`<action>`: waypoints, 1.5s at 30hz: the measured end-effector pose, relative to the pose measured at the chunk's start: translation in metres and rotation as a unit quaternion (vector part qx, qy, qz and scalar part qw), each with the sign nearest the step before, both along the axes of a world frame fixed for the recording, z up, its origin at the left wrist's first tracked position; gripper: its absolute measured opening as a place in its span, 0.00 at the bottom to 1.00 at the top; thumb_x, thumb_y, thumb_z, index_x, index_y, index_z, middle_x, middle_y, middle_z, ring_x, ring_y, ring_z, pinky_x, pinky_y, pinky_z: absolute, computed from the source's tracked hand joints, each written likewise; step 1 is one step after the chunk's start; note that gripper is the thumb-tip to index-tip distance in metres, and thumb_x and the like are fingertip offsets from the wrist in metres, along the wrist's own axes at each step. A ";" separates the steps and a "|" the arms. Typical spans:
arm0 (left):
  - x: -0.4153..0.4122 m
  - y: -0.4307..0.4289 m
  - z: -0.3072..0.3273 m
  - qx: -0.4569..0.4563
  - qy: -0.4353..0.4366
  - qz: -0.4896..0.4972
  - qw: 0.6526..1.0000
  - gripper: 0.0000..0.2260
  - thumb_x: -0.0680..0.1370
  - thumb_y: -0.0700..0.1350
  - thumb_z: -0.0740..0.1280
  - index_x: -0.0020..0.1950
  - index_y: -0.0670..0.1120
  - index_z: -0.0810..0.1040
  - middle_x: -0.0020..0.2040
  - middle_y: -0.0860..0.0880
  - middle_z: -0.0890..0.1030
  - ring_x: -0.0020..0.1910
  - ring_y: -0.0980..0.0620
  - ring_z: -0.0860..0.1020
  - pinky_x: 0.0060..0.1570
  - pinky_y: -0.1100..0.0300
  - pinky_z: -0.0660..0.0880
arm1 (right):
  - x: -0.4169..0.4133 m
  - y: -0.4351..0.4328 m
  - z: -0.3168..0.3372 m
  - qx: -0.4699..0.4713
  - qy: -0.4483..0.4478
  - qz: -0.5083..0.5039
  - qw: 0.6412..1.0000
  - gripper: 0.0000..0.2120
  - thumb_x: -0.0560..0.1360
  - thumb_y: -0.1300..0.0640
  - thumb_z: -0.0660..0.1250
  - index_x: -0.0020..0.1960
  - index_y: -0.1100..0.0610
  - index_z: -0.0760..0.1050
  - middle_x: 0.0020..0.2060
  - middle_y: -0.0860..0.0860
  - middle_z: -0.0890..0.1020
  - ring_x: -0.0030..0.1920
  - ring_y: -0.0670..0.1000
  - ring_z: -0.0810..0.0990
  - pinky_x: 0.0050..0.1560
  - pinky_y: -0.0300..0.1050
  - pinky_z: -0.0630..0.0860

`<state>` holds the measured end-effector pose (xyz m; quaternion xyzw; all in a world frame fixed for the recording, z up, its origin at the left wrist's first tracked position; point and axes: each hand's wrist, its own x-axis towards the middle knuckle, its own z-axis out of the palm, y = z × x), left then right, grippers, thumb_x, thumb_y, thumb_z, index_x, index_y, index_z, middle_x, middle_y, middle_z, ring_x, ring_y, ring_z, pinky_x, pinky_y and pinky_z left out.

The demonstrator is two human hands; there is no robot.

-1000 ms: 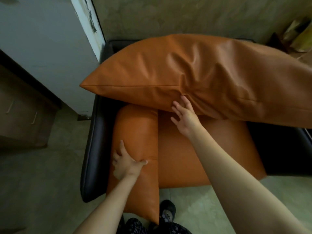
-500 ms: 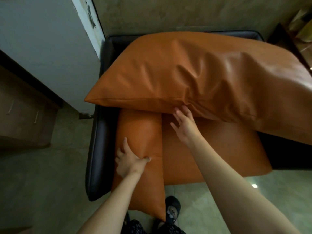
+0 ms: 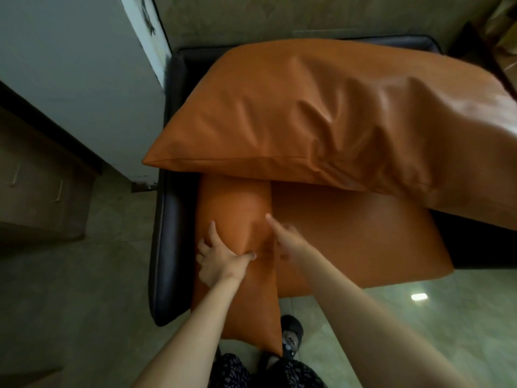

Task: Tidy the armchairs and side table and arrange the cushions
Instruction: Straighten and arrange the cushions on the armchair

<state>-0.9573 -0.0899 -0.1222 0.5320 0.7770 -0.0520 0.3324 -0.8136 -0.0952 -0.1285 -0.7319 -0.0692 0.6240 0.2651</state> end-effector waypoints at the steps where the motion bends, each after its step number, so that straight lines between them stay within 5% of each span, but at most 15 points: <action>1: 0.000 0.000 0.000 -0.001 0.000 -0.001 1.000 0.54 0.62 0.63 0.77 0.76 0.60 0.43 0.76 0.46 0.56 0.71 0.41 0.63 0.57 0.47 0.71 | -0.007 -0.009 -0.004 -0.027 0.022 0.018 0.999 0.44 0.71 0.33 0.65 0.76 0.56 0.56 0.73 0.56 0.66 0.70 0.59 0.67 0.66 0.59 0.68; 10: -0.001 -0.002 -0.001 0.011 -0.010 0.012 1.000 0.54 0.60 0.66 0.76 0.75 0.61 0.45 0.75 0.47 0.58 0.70 0.42 0.65 0.53 0.47 0.73 | -0.037 -0.029 -0.016 -0.022 0.028 -0.024 0.999 0.46 0.72 0.37 0.67 0.78 0.56 0.48 0.74 0.55 0.62 0.72 0.59 0.64 0.70 0.55 0.64; 16: -0.014 0.001 -0.002 0.022 -0.042 0.021 0.999 0.52 0.61 0.62 0.77 0.75 0.62 0.47 0.74 0.46 0.61 0.68 0.42 0.67 0.55 0.46 0.72 | -0.046 -0.034 -0.013 -0.046 0.082 -0.070 0.993 0.50 0.59 0.33 0.76 0.74 0.53 0.63 0.68 0.54 0.71 0.64 0.58 0.73 0.60 0.54 0.72; 21: -0.029 0.008 0.000 0.028 -0.119 0.058 0.991 0.49 0.61 0.61 0.78 0.74 0.63 0.52 0.72 0.47 0.64 0.64 0.41 0.71 0.56 0.45 0.73 | -0.059 -0.037 -0.011 -0.012 0.041 -0.148 0.988 0.44 0.65 0.40 0.75 0.74 0.53 0.61 0.66 0.54 0.72 0.62 0.59 0.74 0.61 0.57 0.73; 25: -0.046 0.012 0.001 0.018 -0.249 0.128 0.960 0.47 0.59 0.59 0.79 0.71 0.66 0.56 0.71 0.50 0.66 0.65 0.42 0.71 0.60 0.43 0.72 | -0.080 -0.035 0.007 0.002 -0.061 -0.117 0.991 0.50 0.53 0.28 0.71 0.70 0.47 0.64 0.64 0.51 0.73 0.63 0.57 0.73 0.63 0.60 0.72; 30: -0.068 -0.007 -0.004 -0.065 -0.412 0.262 0.870 0.43 0.63 0.52 0.80 0.72 0.62 0.61 0.68 0.48 0.71 0.60 0.45 0.75 0.56 0.41 0.76 | -0.094 -0.045 0.035 0.033 -0.309 0.053 0.949 0.34 0.71 0.40 0.69 0.72 0.52 0.64 0.65 0.53 0.70 0.67 0.56 0.65 0.66 0.52 0.62; 34: -0.061 -0.026 -0.012 -0.142 -0.465 0.320 0.813 0.38 0.68 0.52 0.76 0.72 0.62 0.60 0.67 0.49 0.73 0.58 0.43 0.76 0.53 0.41 0.76 | -0.095 -0.044 0.043 0.059 -0.410 0.110 0.903 0.27 0.71 0.43 0.69 0.66 0.51 0.68 0.61 0.52 0.71 0.65 0.56 0.66 0.63 0.52 0.61; 41: -0.077 -0.013 -0.014 -0.149 -0.406 0.234 0.871 0.50 0.60 0.66 0.75 0.77 0.56 0.56 0.70 0.49 0.71 0.64 0.44 0.73 0.62 0.44 0.73 | -0.091 -0.066 0.014 0.087 -0.323 0.093 0.938 0.24 0.65 0.39 0.74 0.52 0.48 0.69 0.49 0.48 0.71 0.56 0.53 0.69 0.55 0.49 0.70; 45: -0.072 -0.008 -0.011 -0.159 -0.383 0.202 0.887 0.57 0.58 0.64 0.77 0.78 0.55 0.47 0.72 0.45 0.68 0.66 0.43 0.72 0.63 0.43 0.72 | -0.089 -0.060 0.006 0.072 -0.305 0.078 0.946 0.27 0.64 0.38 0.74 0.56 0.47 0.66 0.56 0.48 0.68 0.64 0.55 0.65 0.65 0.58 0.64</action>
